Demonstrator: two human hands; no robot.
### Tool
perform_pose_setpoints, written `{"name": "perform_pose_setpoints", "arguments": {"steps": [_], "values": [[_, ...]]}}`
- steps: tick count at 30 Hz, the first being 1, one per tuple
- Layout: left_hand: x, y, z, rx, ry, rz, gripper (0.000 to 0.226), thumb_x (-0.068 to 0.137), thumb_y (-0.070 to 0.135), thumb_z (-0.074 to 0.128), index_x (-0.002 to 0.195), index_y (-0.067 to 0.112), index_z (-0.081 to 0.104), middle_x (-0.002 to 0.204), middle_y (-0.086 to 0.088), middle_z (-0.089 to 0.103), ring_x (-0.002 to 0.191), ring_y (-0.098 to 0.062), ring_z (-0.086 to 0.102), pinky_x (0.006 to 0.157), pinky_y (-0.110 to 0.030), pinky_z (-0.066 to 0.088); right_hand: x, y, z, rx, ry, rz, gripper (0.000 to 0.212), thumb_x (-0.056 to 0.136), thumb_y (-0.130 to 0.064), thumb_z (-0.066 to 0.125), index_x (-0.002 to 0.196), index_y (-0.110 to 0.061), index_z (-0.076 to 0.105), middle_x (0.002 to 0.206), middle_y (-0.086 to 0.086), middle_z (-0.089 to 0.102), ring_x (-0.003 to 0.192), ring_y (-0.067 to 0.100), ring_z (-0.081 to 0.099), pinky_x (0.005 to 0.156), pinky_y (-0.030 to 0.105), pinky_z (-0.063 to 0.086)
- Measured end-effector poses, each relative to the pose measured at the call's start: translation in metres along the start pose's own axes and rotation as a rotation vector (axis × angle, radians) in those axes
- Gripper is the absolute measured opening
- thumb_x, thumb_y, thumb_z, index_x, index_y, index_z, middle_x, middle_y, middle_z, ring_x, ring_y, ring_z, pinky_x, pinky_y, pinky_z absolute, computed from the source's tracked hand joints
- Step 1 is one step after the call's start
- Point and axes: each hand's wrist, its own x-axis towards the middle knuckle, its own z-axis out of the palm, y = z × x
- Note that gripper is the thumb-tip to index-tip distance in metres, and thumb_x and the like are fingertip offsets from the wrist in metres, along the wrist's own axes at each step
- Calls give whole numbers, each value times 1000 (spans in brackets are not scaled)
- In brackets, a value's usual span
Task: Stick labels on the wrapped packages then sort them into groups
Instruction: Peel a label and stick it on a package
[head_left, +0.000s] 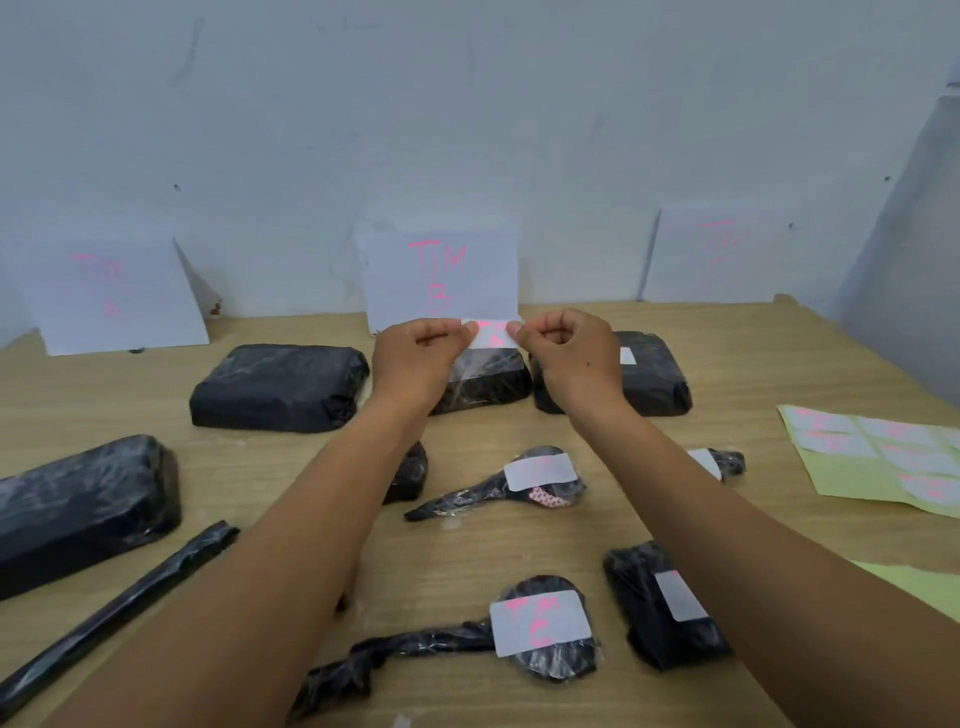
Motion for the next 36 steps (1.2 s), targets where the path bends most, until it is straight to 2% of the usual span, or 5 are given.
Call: {"name": "perform_pose_setpoints", "arguments": {"steps": [2, 7, 14, 25, 36], "values": [[12, -6, -7, 72, 17, 32, 8, 82, 26, 73, 79, 21, 68, 82, 5, 69, 76, -7, 64, 69, -15, 51, 7, 2, 11, -47, -24, 8, 21, 80, -33, 74, 74, -15, 65, 63, -8, 57, 58, 6, 52, 60, 21, 44], [41, -26, -14, 401, 113, 85, 25, 77, 50, 70, 58, 35, 64, 70, 17, 67, 80, -10, 66, 95, -47, 45, 28, 13, 34, -147, -56, 28, 23, 80, -37, 74, 75, -17, 65, 70, -8, 62, 68, 9, 58, 73, 34, 53], [64, -36, -9, 720, 156, 65, 24, 85, 48, 61, 67, 33, 63, 74, 19, 61, 88, -9, 60, 93, -38, 30, 51, 27, 56, -350, -104, -2, 24, 82, -39, 71, 66, -28, 56, 72, -13, 62, 79, 16, 63, 77, 39, 53], [75, -54, -5, 866, 147, 146, 18, 87, 41, 58, 70, 34, 60, 69, 18, 58, 84, -7, 58, 86, -33, 24, 53, 42, 70, -543, -128, -89, 21, 87, -40, 64, 75, -25, 56, 67, -13, 57, 77, 14, 59, 89, 43, 47], [76, -59, -1, 1050, 102, 154, 42, 87, 59, 51, 103, 20, 47, 85, 5, 64, 92, -20, 59, 90, -40, 32, 54, 40, 77, -736, -102, -137, 34, 88, -48, 59, 98, -17, 49, 88, -2, 60, 87, 20, 56, 66, 31, 41]]}}
